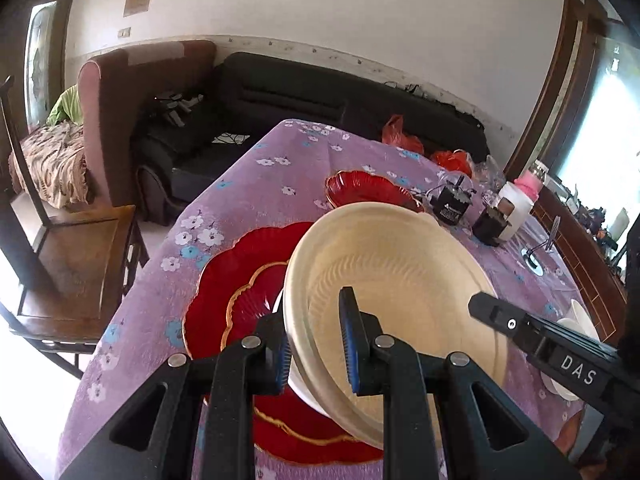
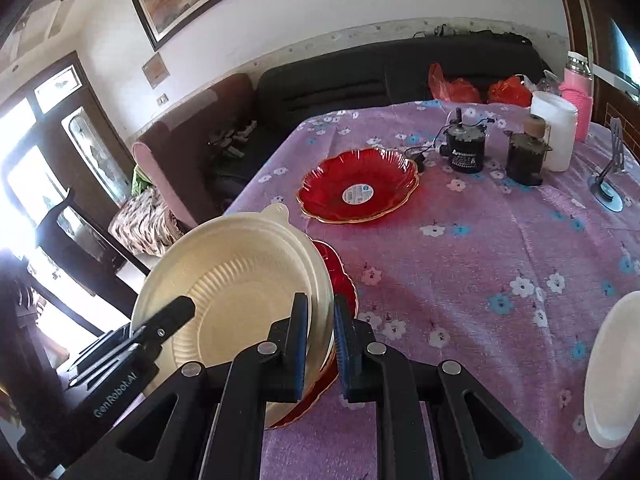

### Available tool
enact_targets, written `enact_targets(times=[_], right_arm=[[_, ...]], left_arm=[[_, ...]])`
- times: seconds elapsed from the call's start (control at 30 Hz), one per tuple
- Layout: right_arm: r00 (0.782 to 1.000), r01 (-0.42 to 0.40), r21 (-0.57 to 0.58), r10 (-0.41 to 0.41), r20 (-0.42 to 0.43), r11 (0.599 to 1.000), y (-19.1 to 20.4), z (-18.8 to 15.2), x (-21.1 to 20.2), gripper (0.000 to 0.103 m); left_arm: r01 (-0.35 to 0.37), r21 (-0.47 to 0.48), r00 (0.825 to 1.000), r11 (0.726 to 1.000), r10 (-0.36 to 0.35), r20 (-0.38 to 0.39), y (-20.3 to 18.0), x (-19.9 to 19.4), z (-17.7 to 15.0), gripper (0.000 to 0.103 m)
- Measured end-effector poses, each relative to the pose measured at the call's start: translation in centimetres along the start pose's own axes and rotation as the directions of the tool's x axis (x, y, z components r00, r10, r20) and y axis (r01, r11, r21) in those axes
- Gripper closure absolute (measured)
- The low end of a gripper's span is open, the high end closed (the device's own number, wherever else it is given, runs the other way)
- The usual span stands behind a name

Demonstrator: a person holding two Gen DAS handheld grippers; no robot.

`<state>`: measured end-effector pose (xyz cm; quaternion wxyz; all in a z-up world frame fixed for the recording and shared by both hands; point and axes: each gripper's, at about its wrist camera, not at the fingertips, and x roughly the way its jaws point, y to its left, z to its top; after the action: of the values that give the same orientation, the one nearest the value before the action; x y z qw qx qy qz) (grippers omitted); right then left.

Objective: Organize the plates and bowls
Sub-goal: 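Lower the beige bowl onto the white bowl and open the left gripper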

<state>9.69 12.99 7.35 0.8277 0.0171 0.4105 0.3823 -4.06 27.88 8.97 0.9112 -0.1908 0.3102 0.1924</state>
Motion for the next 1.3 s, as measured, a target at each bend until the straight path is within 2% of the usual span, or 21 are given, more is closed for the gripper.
enact_targets(times=[0.13,0.27,0.47,0.9,1.0,1.07,1.3], right_arm=[[1.000,-0.014,-0.010,0.014,-0.003,1.000,0.1,0.1,0.5,0.089],[0.999,-0.034,-0.017,0.035,0.006,0.999,0.0,0.0,1.0,0.089],[0.999,-0.038,0.005,0.038,-0.030,0.999,-0.7,-0.4,2.5,0.089],[0.998,-0.056,0.033,0.057,-0.039,0.998,-1.3,-0.5,2.3,0.089],[0.998,-0.055,0.040,0.057,-0.028,0.998,-1.6,-0.4,1.9,0.089],[0.998,-0.054,0.043,0.055,-0.018,0.998,-1.7,-0.4,1.6,0.089],[0.998,-0.053,0.067,0.052,0.022,0.996,-2.4,-0.3,0.5,0.089]], left_arm=[[-0.001,-0.013,0.999,1.000,0.000,-0.055,0.9,1.5,-0.2,0.084],[-0.013,-0.031,0.997,0.999,0.010,-0.076,1.4,2.4,-0.3,0.084],[-0.023,-0.029,0.998,0.999,0.021,-0.061,1.4,2.6,-0.3,0.084],[-0.015,-0.043,0.998,0.999,0.013,-0.058,1.7,2.6,-0.2,0.081],[-0.023,-0.046,0.999,0.999,0.021,-0.048,1.8,2.5,-0.2,0.074],[-0.034,-0.047,0.999,0.998,0.033,-0.040,1.6,2.4,-0.2,0.065],[-0.086,-0.039,0.996,0.996,0.087,0.031,1.6,1.2,-0.1,0.063]])
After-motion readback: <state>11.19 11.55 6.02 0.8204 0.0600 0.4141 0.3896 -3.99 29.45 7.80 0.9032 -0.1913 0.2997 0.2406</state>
